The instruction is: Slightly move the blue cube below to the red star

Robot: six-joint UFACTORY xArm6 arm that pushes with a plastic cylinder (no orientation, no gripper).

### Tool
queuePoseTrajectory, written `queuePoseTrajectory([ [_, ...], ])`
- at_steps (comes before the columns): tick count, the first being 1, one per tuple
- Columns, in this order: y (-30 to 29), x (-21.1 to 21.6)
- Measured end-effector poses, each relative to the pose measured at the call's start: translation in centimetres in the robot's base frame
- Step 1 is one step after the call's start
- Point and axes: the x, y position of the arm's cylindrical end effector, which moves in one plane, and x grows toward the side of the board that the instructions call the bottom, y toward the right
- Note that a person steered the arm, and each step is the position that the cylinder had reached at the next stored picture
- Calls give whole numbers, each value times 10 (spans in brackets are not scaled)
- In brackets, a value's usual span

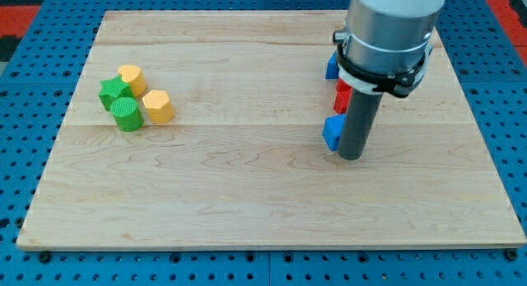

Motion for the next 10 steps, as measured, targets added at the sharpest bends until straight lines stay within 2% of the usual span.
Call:
queuePoseTrajectory([
  [2, -84, -2],
  [3, -84, -33],
  [5, -35, -37],
  [8, -26, -37],
  [9, -56, -36],
  [10, -122, -30],
])
